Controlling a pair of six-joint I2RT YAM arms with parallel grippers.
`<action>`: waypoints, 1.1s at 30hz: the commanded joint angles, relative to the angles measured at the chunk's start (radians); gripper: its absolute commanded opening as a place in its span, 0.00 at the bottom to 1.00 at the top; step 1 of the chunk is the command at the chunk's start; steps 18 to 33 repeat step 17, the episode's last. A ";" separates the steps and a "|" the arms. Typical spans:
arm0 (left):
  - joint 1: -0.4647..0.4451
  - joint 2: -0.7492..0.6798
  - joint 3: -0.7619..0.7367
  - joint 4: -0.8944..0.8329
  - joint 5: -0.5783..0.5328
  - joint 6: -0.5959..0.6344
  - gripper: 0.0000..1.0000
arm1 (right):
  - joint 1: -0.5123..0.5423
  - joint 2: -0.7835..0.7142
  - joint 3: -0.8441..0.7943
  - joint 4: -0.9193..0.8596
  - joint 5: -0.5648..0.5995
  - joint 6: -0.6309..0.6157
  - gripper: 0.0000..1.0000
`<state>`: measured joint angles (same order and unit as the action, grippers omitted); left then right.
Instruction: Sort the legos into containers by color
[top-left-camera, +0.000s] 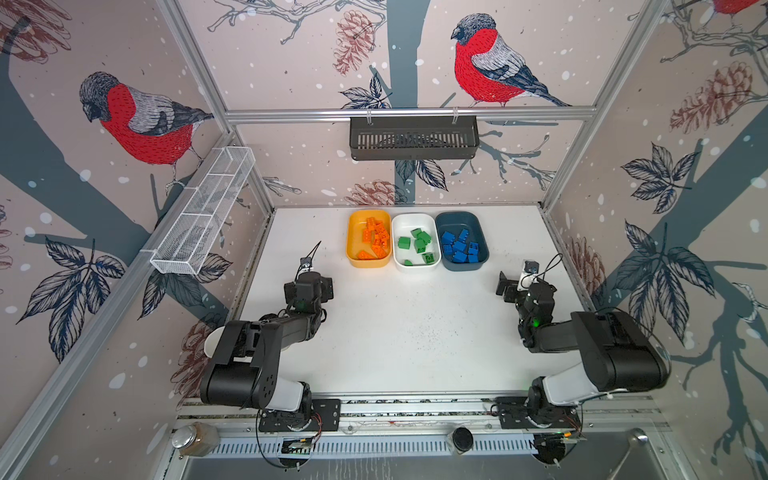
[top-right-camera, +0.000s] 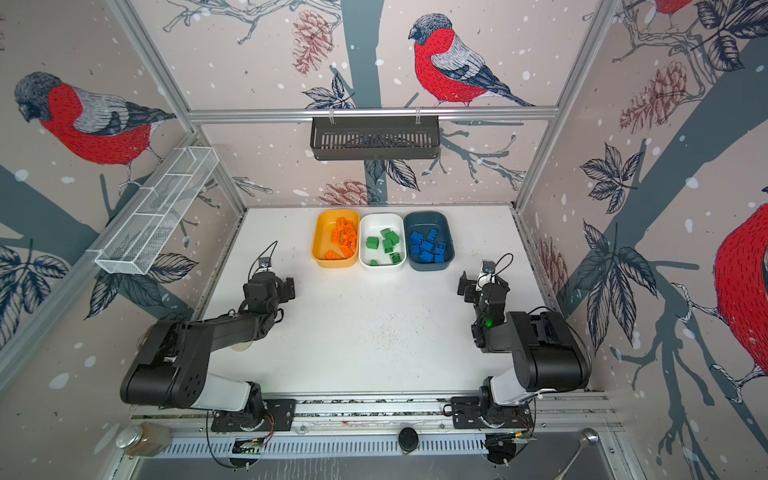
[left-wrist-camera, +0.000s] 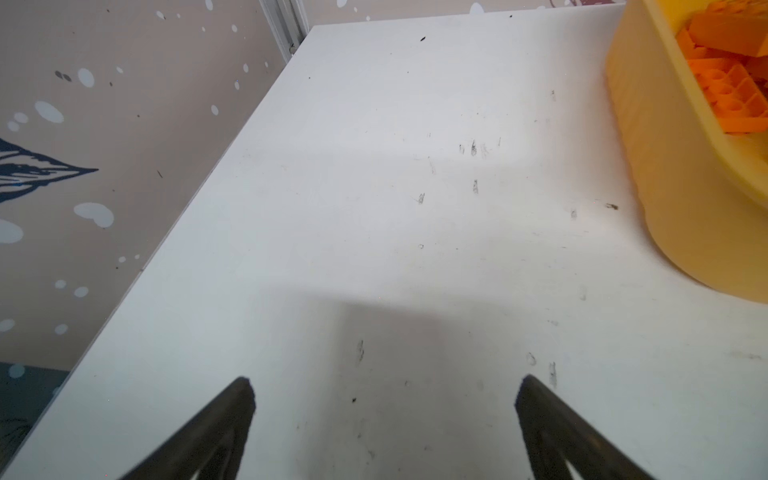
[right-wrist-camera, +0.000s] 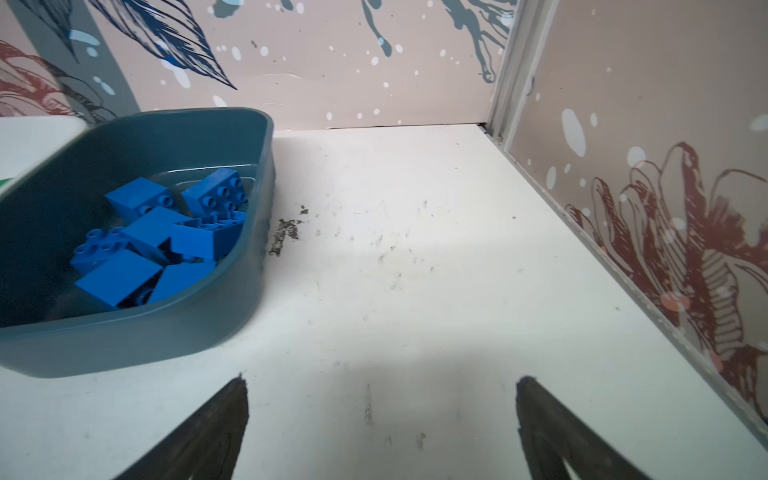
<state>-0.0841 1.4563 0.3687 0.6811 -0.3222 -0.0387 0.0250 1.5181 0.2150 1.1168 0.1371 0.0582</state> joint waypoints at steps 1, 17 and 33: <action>0.027 0.051 -0.035 0.392 0.114 0.044 0.99 | 0.002 -0.019 0.019 0.083 0.070 0.033 1.00; 0.047 0.102 -0.131 0.615 0.160 0.035 0.99 | 0.005 -0.020 0.015 0.084 0.077 0.032 1.00; 0.047 0.102 -0.131 0.615 0.160 0.035 0.99 | 0.005 -0.020 0.015 0.084 0.077 0.032 1.00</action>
